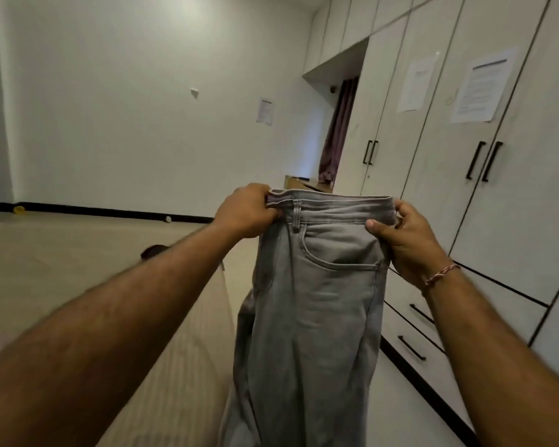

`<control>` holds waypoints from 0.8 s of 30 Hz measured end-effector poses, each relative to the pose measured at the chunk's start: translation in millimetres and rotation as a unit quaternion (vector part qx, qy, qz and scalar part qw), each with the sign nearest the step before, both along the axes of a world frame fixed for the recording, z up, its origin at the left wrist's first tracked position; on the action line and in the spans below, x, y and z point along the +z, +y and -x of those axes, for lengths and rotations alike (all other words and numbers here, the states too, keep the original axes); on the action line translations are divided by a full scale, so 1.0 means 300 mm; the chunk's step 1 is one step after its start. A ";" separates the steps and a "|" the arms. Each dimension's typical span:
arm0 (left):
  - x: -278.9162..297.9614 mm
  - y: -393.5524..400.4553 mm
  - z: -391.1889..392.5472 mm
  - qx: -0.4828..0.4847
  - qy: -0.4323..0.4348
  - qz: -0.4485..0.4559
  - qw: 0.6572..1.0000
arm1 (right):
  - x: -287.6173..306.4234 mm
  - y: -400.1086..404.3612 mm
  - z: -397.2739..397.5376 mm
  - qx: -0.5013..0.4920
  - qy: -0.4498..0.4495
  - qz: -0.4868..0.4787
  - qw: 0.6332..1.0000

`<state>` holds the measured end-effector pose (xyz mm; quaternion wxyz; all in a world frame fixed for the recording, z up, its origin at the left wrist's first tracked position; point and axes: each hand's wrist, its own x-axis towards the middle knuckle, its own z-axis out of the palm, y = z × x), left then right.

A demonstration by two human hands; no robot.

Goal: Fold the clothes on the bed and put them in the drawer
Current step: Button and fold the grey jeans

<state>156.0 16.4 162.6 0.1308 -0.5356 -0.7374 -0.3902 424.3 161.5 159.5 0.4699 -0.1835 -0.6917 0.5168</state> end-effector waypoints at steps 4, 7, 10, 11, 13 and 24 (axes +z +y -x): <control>0.035 0.225 -0.150 -0.038 -0.067 0.036 0.996 | 0.053 0.119 -0.117 -0.078 -0.028 0.066 0.994; 0.121 0.346 -0.240 -0.209 -0.242 -0.017 0.947 | 0.162 0.192 -0.225 -0.121 -0.041 0.126 0.984; 0.198 0.412 -0.277 -0.289 -0.261 -0.017 0.921 | 0.287 0.226 -0.310 -0.183 -0.121 0.057 0.974; 0.224 0.429 -0.290 -0.287 -0.231 -0.008 0.930 | 0.327 0.233 -0.327 -0.223 -0.187 -0.003 0.957; 0.282 0.460 -0.330 -0.258 -0.140 -0.023 0.956 | 0.394 0.240 -0.336 -0.285 -0.243 -0.110 0.921; 0.327 0.352 -0.290 -0.297 -0.281 0.044 0.911 | 0.304 0.157 -0.347 -0.159 -0.053 -0.094 0.981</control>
